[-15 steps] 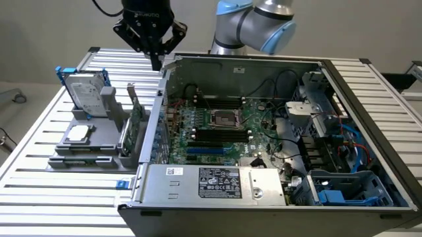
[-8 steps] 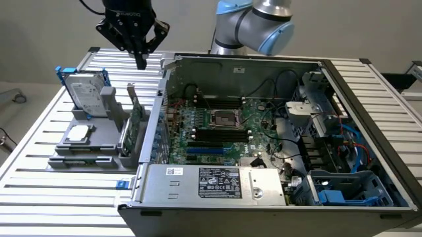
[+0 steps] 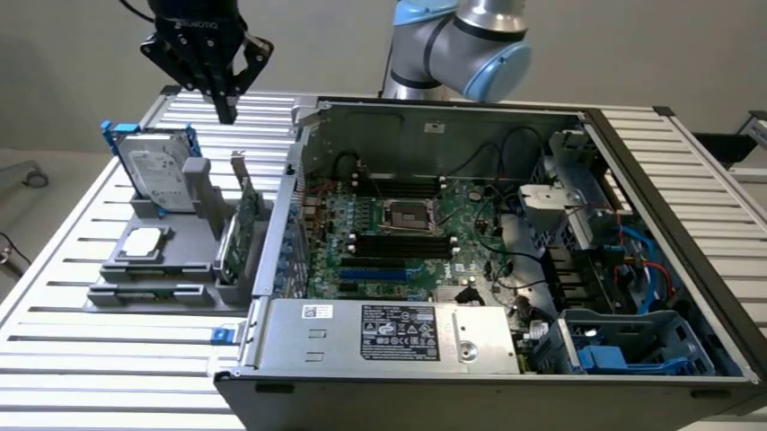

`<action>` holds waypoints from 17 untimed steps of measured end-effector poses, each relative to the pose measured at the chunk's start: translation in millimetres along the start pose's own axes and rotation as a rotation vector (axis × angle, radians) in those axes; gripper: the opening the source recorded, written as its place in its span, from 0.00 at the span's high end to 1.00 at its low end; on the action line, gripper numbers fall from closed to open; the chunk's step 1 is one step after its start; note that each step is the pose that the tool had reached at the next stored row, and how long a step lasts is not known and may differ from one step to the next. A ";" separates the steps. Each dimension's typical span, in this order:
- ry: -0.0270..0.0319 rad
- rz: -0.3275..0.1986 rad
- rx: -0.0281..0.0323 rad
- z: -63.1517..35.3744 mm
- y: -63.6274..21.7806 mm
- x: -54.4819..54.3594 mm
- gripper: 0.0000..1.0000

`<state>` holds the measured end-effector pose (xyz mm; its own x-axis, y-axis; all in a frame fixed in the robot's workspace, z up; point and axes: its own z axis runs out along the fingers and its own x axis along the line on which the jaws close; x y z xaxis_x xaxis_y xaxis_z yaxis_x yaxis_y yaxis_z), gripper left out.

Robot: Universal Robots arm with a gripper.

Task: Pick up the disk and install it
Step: 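Reach for the disk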

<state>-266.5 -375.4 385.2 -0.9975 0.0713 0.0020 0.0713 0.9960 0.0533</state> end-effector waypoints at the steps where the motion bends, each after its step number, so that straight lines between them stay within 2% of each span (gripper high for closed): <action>1: 0.0000 0.000 -0.0002 0.5 0.7 4.5 0.89; 9: 0.0002 0.000 -0.0013 4.2 7.2 41.5 0.89; 17: 0.0001 0.000 -0.0014 6.7 17.5 72.8 0.89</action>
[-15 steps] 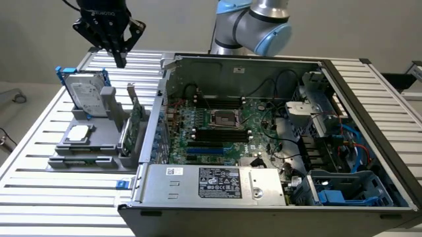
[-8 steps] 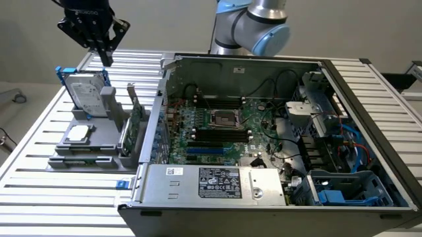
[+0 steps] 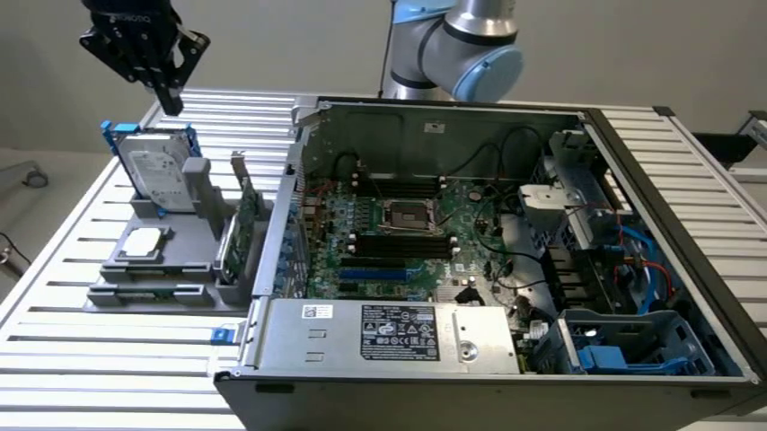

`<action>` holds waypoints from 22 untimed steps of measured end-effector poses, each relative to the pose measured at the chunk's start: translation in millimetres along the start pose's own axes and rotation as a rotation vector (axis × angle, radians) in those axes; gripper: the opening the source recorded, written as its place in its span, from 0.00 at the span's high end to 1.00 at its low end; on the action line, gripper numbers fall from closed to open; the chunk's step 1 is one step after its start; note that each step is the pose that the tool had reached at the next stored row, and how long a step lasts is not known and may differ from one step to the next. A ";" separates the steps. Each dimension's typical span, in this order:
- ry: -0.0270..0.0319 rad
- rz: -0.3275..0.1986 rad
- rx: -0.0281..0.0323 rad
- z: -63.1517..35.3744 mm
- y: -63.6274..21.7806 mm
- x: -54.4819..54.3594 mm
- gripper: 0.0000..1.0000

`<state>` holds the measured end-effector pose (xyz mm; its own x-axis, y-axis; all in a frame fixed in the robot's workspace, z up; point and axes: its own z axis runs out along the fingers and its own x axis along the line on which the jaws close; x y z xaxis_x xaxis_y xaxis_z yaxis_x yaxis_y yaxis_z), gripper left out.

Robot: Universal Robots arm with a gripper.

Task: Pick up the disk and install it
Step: 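Reach for the disk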

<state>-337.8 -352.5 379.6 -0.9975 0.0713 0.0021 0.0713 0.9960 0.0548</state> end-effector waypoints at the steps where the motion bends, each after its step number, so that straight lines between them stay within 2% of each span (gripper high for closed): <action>1: 0.0001 0.000 0.0000 0.2 1.4 3.5 0.89; 7: 0.0001 0.000 0.0001 1.5 10.8 23.5 0.89; 13: 0.0001 0.000 0.0001 2.6 21.7 38.6 0.89; 22: 0.0016 -0.002 0.0001 3.7 30.7 59.1 0.89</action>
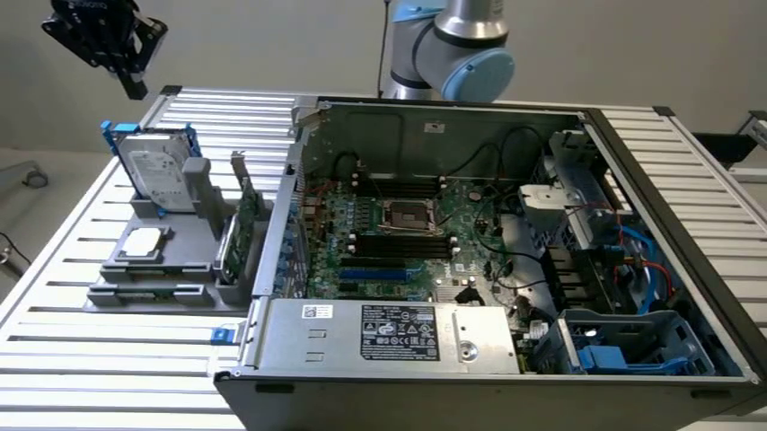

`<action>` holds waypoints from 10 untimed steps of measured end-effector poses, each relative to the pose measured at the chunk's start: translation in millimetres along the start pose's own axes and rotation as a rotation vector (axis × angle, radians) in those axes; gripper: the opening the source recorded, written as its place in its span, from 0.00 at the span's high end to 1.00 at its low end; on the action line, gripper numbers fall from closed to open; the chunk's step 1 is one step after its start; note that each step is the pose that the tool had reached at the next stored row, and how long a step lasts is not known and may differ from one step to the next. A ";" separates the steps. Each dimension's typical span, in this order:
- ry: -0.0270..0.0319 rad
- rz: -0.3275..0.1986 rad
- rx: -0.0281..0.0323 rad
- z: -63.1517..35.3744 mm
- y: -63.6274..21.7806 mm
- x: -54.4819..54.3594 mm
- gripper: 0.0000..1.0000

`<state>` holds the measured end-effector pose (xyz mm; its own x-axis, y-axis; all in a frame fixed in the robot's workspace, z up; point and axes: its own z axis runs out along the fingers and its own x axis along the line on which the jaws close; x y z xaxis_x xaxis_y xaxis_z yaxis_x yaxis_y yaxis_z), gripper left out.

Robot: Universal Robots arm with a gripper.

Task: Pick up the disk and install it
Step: 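Reach for the disk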

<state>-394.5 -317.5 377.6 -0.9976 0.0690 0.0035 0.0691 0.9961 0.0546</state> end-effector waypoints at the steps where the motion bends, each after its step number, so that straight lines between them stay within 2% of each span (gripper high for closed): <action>1: 0.0004 0.000 0.0000 0.1 1.0 2.5 0.89; 7: 0.0033 -0.002 0.0002 0.8 6.2 16.0 0.89; 9: 0.0082 -0.003 0.0005 1.0 6.6 18.4 0.89; 10: 0.0083 -0.003 0.0006 0.9 6.6 18.4 0.89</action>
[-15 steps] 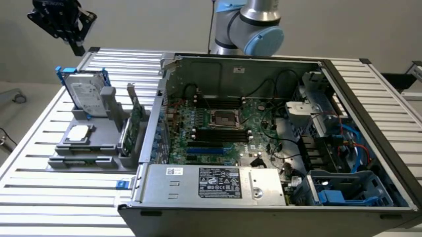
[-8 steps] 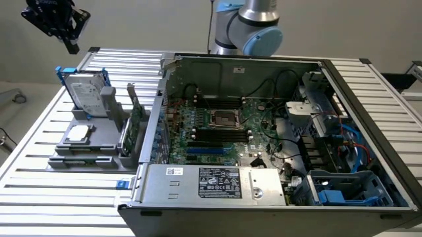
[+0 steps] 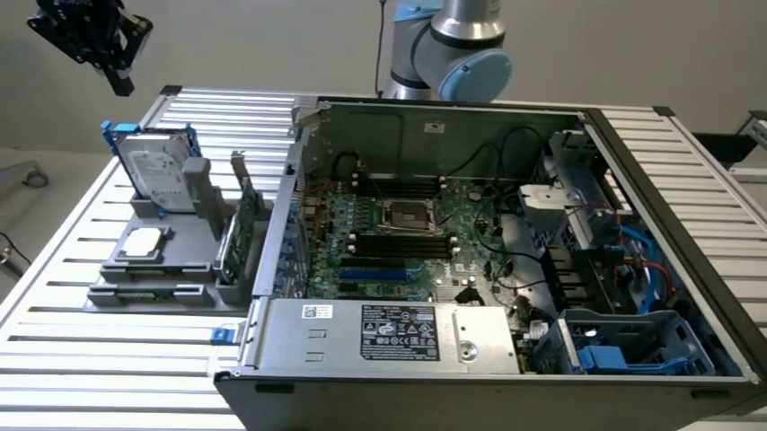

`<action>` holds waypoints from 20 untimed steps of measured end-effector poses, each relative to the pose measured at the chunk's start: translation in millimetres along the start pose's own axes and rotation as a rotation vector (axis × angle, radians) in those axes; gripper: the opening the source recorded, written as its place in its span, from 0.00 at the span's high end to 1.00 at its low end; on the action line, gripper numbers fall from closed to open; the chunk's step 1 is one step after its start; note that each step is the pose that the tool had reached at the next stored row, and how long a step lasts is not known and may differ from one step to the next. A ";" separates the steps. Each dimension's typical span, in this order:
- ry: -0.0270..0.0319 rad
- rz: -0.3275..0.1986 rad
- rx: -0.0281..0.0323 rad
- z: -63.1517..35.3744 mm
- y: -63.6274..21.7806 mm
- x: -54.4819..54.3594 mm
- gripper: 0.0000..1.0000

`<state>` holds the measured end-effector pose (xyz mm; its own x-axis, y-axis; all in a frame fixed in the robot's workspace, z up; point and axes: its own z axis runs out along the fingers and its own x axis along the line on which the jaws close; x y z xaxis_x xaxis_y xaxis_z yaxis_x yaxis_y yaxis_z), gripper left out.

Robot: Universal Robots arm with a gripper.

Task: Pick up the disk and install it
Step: 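Reach for the disk, then pick up the disk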

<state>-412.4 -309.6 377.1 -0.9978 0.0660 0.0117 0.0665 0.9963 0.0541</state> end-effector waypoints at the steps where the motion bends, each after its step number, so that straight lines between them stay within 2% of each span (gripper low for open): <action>1: 0.0000 0.000 0.0000 0.0 0.0 0.0 0.89; 20: 0.0000 0.000 0.0000 0.0 0.0 0.1 0.89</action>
<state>-412.5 -309.6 377.1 -0.9978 0.0660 0.0117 0.0665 0.9963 0.0541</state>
